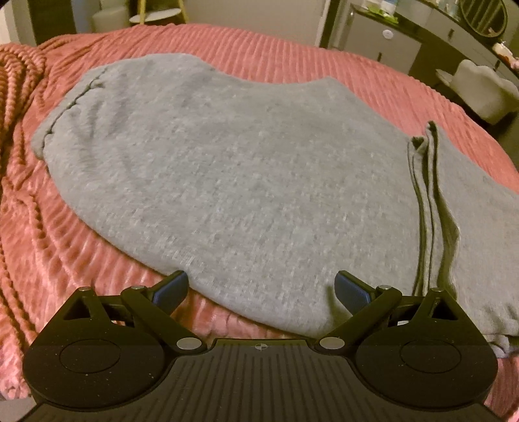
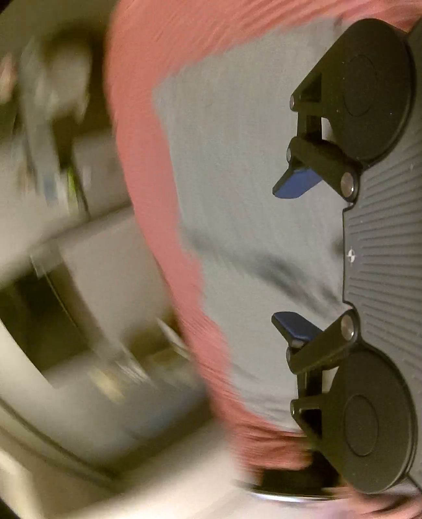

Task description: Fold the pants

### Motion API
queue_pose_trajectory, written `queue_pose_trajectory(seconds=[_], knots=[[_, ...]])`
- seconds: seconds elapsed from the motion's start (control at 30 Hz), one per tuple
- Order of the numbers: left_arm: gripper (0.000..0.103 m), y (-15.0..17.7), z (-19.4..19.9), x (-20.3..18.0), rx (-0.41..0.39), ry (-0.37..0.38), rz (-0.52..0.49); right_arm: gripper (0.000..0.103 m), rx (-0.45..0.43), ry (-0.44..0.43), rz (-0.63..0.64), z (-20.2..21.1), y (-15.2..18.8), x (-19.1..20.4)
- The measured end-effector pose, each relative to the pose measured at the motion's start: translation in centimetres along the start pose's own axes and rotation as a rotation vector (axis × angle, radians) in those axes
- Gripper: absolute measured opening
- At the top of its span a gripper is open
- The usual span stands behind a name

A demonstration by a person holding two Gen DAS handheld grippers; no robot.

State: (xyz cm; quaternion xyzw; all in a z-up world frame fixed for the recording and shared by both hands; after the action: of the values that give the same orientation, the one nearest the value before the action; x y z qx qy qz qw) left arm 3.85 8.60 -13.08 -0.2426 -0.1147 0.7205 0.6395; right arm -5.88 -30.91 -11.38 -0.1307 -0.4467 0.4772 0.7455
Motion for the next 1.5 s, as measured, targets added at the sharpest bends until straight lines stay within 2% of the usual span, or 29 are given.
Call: queue_pose_trajectory(seconds=[0.07, 0.1, 0.13, 0.17, 0.23, 0.33, 0.37, 0.47, 0.53, 0.63, 0.73, 0.9, 1.0, 1.17, 1.3, 1.4, 1.43, 1.5], knots=[[0.100, -0.1, -0.1, -0.1, 0.002, -0.006, -0.004, 0.076, 0.015, 0.030, -0.248, -0.4, -0.5, -4.4], [0.100, -0.1, -0.1, -0.1, 0.003, -0.007, -0.007, 0.073, 0.040, 0.079, -0.332, -0.6, -0.3, -6.1], [0.100, -0.1, -0.1, -0.2, 0.003, -0.007, -0.012, 0.055, 0.059, 0.125, -0.380, -0.8, 0.0, -7.4], [0.100, -0.1, 0.0, -0.3, 0.001, -0.006, -0.019, 0.046, 0.066, 0.137, -0.405, -0.7, 0.2, -8.2], [0.100, -0.2, 0.3, -0.8, -0.016, -0.004, -0.052, 0.048, 0.055, 0.109, -0.408, -0.3, 0.3, -8.2], [0.100, -0.4, 1.0, -3.0, -0.056, 0.016, -0.134, 0.058, 0.037, 0.086, -0.344, 0.5, 0.1, -6.7], [0.100, -0.4, 1.1, -3.9, -0.059, 0.038, -0.162, 0.060, 0.038, 0.087, -0.333, 0.6, 0.2, -6.3], [0.100, -0.6, 0.7, -6.5, -0.019, 0.168, -0.226, 0.061, 0.049, 0.087, -0.325, 0.4, 0.4, -5.7], [0.100, -0.6, -0.2, -7.8, 0.012, 0.235, -0.222, 0.061, 0.063, 0.079, -0.344, 1.1, 1.1, -5.9], [0.099, -0.4, -1.9, -8.9, 0.074, 0.262, -0.235, 0.067, 0.069, 0.056, -0.394, 1.6, 1.7, -6.5], [0.086, -0.2, -2.6, -8.9, 0.114, 0.304, -0.213, 0.069, 0.084, 0.047, -0.449, 2.0, 2.4, -7.4], [0.081, 0.0, -2.9, -9.0, 0.134, 0.409, -0.170, 0.070, 0.118, 0.033, -0.496, 1.7, 3.2, -8.0], [0.080, 0.5, -3.7, -10.0, 0.160, 0.462, -0.191, 0.074, 0.116, 0.034, -0.467, 1.3, 3.2, -7.6], [0.074, 0.7, -3.7, -10.5, 0.154, 0.510, -0.191, 0.079, 0.115, 0.042, -0.421, 1.3, 3.3, -7.0], [0.060, 0.8, -4.2, -10.6, 0.145, 0.480, -0.212, 0.079, 0.115, 0.043, -0.402, 1.1, 3.4, -6.9], [0.050, 0.7, -4.0, -10.1, 0.141, 0.487, -0.199, 0.079, 0.120, 0.047, -0.399, 1.0, 3.4, -7.0], [0.041, 0.7, -3.9, -9.8, 0.138, 0.486, -0.190, 0.080, 0.119, 0.048, -0.395, 1.0, 3.4, -6.9], [0.031, 0.6, -3.9, -9.4, 0.138, 0.505, -0.170, 0.080, 0.116, 0.047, -0.390, 1.1, 3.3, -6.9]])
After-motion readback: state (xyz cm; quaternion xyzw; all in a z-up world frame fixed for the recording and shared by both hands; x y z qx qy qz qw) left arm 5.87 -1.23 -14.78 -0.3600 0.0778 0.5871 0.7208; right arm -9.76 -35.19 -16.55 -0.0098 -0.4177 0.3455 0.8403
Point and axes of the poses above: each gripper's, at about its wrist camera, not at the fingertips, and z roughly against the way its jaws point, x to its left, y to its underside, the point moved 2 cm from there along -z, roughly the way its jaws point, and after that the axes turned 7 degrees about y, right-handed, at the moved point
